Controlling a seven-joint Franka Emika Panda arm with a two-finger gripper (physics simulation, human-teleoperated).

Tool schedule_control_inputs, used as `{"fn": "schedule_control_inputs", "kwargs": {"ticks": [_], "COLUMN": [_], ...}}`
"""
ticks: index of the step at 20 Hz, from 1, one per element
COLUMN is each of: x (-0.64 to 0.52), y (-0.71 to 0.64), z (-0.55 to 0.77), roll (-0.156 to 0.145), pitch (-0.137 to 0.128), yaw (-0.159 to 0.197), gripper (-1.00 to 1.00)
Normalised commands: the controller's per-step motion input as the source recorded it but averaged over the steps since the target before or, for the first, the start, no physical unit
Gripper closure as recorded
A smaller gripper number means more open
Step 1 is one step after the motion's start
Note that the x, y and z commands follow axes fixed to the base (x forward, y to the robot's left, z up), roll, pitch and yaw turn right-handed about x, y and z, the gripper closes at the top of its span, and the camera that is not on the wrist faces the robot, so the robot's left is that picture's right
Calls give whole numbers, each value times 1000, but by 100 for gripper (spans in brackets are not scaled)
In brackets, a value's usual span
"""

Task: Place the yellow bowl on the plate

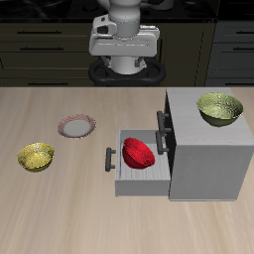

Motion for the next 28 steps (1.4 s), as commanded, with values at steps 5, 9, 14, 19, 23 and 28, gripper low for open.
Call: {"fn": "schedule_control_inputs", "kwargs": {"ticks": [5, 9, 14, 19, 23, 28], "x": [145, 133, 273, 244, 267, 230], "y": [-388, -390, -617, -438, -344, -322], "z": [57, 77, 20, 74, 40, 22], "roll": [-35, -24, -2, 9, 0, -18], "pitch": [-2, -3, 15, -19, -23, -5], "yaw": [-1, -1, -16, 26, 34, -5], "gripper": [-100, -100, -100, -100, -100, -100]}}
